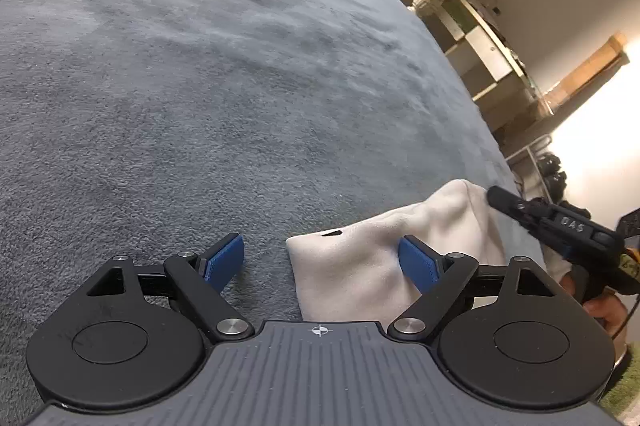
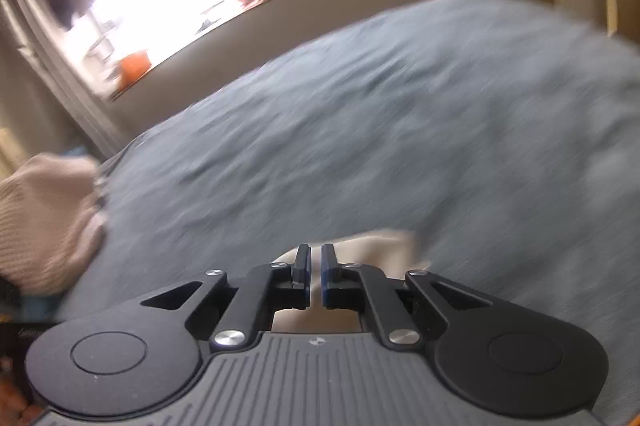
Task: Fold clothes
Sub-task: 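Press the closed right gripper on the folded hoodie to flatten it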
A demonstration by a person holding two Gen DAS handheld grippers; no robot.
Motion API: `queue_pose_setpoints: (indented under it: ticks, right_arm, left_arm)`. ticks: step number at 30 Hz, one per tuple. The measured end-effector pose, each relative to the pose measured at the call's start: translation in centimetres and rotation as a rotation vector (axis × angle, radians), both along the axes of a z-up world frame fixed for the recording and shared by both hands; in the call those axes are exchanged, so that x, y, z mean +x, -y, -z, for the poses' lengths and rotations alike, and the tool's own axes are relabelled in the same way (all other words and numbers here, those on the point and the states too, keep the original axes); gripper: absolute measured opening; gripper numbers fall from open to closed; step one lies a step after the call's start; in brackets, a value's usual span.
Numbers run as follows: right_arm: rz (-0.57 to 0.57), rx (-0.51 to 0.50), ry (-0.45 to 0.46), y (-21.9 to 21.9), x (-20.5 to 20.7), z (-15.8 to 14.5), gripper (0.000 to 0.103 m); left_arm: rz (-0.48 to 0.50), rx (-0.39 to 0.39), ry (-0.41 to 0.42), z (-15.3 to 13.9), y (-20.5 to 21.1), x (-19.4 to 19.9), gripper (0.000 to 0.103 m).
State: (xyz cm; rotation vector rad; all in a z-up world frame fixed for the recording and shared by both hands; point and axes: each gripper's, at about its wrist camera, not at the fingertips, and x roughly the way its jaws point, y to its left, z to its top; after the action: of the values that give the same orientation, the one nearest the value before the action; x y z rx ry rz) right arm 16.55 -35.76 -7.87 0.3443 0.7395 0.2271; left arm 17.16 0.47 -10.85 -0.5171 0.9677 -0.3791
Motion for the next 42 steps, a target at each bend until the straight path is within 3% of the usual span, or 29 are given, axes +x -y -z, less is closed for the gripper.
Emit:
queue_pose_setpoints:
  ticks: [4, 7, 9, 10, 13, 17, 18, 20, 21, 24, 28, 30, 34, 39, 42]
  right_arm:
    - [-0.047, 0.104, -0.06, 0.6, -0.2, 1.2, 0.006]
    - [0.095, 0.0, -0.084, 2.1, -0.6, 1.2, 0.007]
    - [0.132, 0.046, -0.089, 3.9, -1.7, 0.5, 0.008]
    - [0.098, 0.061, -0.076, 4.2, -2.6, -0.1, 0.008]
    - [-0.145, 0.024, -0.026, 2.7, -5.7, -2.1, 0.008]
    - [-0.473, -0.077, -0.013, -0.5, -9.6, -2.2, 0.008]
    - [-0.509, -0.136, -0.021, -1.1, -10.4, -1.5, 0.008]
    - [-0.466, -0.3, -0.056, -1.6, -11.0, 0.2, 0.008]
    - [-0.441, -0.3, -0.058, -1.4, -11.2, 0.2, 0.004]
    - [-0.365, -0.224, -0.047, -0.6, -11.7, -0.8, 0.007]
    - [-0.594, -0.089, -0.018, -2.6, -13.2, -1.4, 0.007]
    - [-0.678, -0.081, -0.084, -4.0, -13.9, 0.2, 0.007]
    - [-0.713, -0.078, -0.13, -4.6, -15.2, 2.0, 0.007]
    - [-0.738, 0.013, -0.065, -5.0, -15.0, 0.6, 0.007]
    - [-0.777, -0.079, -0.075, -6.3, -15.6, 2.5, 0.007]
  left_arm:
    - [-0.023, 0.026, 0.014, -0.6, 0.4, -0.4, 0.085]
    - [-0.026, 0.052, 0.036, -1.5, 0.6, -1.2, 0.085]
    - [0.0, 0.074, 0.067, -2.4, 0.9, -2.3, 0.085]
    - [0.021, 0.085, 0.084, -2.9, 1.3, -3.0, 0.085]
    - [0.102, 0.129, 0.106, -3.8, 3.0, -4.9, 0.086]
    - [0.199, 0.238, 0.097, -3.4, 6.6, -6.6, 0.086]
    - [0.208, 0.267, 0.095, -3.2, 7.3, -6.7, 0.086]
    - [0.204, 0.287, 0.073, -2.7, 7.7, -6.7, 0.088]
    - [0.202, 0.296, 0.062, -2.4, 7.9, -6.6, 0.088]
    - [0.167, 0.261, 0.018, -2.2, 7.2, -6.0, 0.088]
    - [0.121, 0.184, -0.051, -1.2, 6.2, -5.2, 0.089]
    - [0.1, 0.157, -0.082, -0.7, 5.9, -4.9, 0.09]
    - [0.09, 0.154, -0.086, -0.5, 5.9, -5.5, 0.092]
    - [0.092, 0.159, -0.085, -0.6, 6.0, -5.3, 0.092]
    - [0.1, 0.172, -0.084, -0.5, 6.2, -5.3, 0.092]
